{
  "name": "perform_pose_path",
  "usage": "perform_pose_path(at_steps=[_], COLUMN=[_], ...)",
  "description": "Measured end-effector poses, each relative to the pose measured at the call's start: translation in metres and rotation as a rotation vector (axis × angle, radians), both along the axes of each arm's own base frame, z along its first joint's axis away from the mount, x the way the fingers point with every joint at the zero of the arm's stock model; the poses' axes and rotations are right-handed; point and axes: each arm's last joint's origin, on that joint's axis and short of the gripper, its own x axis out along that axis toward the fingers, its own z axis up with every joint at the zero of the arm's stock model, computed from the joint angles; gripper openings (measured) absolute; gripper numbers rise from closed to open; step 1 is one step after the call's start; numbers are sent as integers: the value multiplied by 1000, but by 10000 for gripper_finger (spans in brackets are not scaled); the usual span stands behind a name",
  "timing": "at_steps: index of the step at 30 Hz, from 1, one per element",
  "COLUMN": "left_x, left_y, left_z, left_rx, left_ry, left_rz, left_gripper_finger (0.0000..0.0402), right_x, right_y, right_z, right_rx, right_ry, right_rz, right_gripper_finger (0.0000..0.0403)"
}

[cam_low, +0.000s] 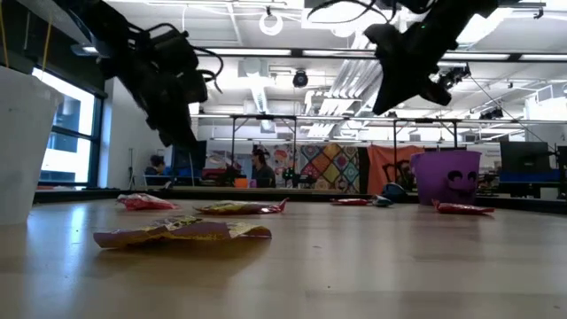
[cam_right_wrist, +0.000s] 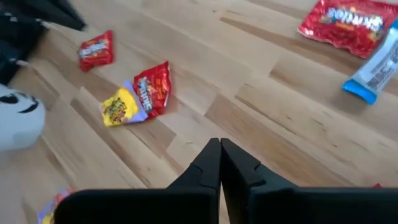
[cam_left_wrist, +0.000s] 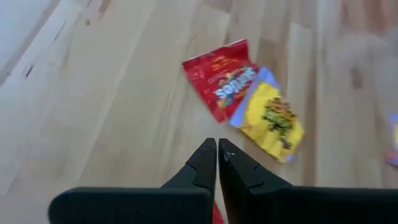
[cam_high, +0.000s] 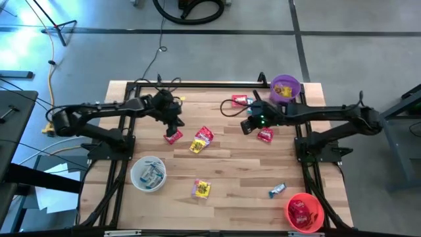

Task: Sort candy
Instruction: Put the red candy into the orange bin

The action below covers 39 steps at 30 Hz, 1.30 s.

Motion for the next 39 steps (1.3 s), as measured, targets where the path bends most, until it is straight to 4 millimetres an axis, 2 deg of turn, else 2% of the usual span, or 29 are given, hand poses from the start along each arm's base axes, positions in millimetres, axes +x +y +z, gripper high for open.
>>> perform_pose_path(at_steps=[11, 17, 24, 29, 33, 39], left_x=[29, 58, 94, 114, 119, 116], left_y=[-11, -11, -1, 0, 2, 2], left_z=[-24, -24, -31, -33, -32, -35], left_rx=[-118, -106, -137, -114, -112, -91], left_ry=[42, 66, 184, 193, 196, 252], left_rz=[120, 136, 106, 61, 62, 51], left_gripper_finger=[85, 124, 130, 136, 150, 180], right_x=[-23, -25, -24, -23, -22, -22], right_y=[4, 4, 8, 14, 17, 17], right_z=[4, 8, 8, 8, 8, 9], right_rx=[-69, -89, -91, -92, -108, -114], right_ry=[-65, -97, -102, -102, -101, -104], right_rz=[58, 93, 140, 163, 159, 156], right_gripper_finger=[0, 0, 0, 0, 0, 0])
